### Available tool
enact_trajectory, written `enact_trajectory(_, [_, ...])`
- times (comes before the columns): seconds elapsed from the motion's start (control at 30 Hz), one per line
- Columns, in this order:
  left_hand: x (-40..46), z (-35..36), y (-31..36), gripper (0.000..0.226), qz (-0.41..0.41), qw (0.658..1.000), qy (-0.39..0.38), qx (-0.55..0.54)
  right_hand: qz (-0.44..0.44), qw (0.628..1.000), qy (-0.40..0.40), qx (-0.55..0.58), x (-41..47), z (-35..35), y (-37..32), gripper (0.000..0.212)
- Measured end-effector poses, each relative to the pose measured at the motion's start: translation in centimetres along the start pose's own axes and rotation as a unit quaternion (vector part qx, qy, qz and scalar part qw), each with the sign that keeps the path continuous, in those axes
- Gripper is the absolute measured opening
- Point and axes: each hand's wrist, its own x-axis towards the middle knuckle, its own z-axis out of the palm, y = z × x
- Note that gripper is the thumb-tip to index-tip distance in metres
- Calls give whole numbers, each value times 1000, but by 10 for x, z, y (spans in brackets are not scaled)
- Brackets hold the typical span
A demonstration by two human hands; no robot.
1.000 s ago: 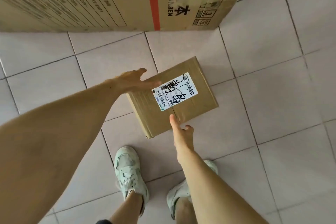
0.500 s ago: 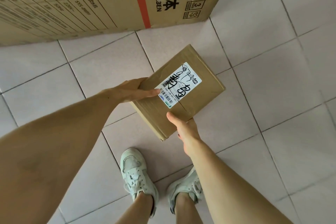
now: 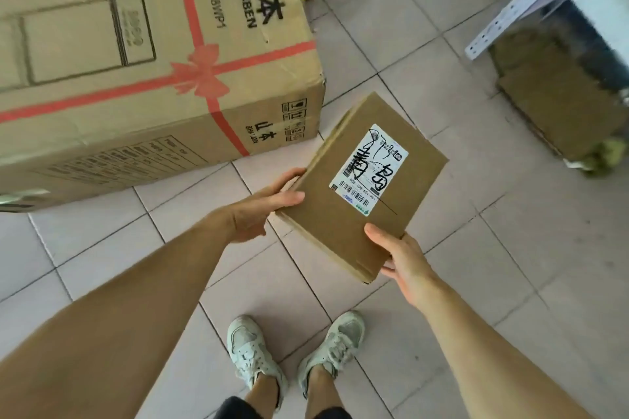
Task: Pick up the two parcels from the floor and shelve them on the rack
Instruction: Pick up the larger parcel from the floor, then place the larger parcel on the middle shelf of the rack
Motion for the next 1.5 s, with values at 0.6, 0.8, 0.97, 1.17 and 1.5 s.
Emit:
enact_trajectory(0.6, [-212,244,263,107,220,975,-1,-14,-255,953,165,4,-333,-131,-216,30])
enact_trajectory(0.8, [-258,306,304,112,257,966,4,-30,-307,914,263,29,-415,-178,-221,44])
enact_trajectory(0.97, [-264,324,333,118,226,970,17,-87,-357,884,303,5,-449,-211,-255,41])
enact_trajectory(1.17, [-243,342,403,98,234,968,-5,-96,-427,835,346,-39,-469,-245,-326,27])
enact_trajectory(1.5, [-172,416,583,76,242,965,-102,-26,-354,801,478,-66,-421,-318,-372,37])
